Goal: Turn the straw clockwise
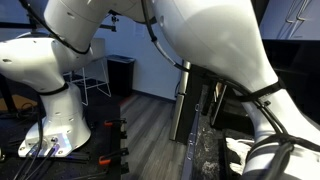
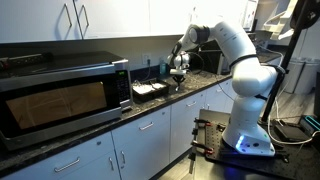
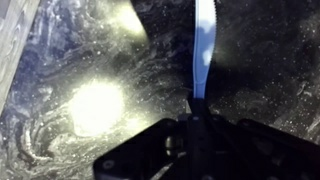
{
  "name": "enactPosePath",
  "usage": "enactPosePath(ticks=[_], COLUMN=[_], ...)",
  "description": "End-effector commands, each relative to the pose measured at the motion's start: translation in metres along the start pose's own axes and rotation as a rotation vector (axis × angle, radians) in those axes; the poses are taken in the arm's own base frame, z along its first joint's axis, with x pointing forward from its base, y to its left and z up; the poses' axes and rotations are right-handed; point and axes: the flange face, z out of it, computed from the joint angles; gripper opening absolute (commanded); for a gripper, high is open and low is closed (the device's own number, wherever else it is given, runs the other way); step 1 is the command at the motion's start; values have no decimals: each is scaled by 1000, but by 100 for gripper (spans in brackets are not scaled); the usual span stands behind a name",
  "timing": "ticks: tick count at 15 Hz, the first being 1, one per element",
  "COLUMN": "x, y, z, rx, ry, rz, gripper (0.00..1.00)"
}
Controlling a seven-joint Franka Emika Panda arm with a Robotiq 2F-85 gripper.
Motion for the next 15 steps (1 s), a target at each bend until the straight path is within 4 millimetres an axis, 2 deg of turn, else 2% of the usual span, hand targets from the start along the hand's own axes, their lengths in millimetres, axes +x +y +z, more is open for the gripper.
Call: enactPosePath(ticks=[1, 2, 9, 15], x=[0, 2, 3, 6], y=[0, 1, 1, 2], z=[1, 0, 0, 2], rx=[47, 19, 23, 86], ry=[-24, -12, -14, -109], rz=[132, 78, 81, 384], gripper=[0, 0, 0, 0])
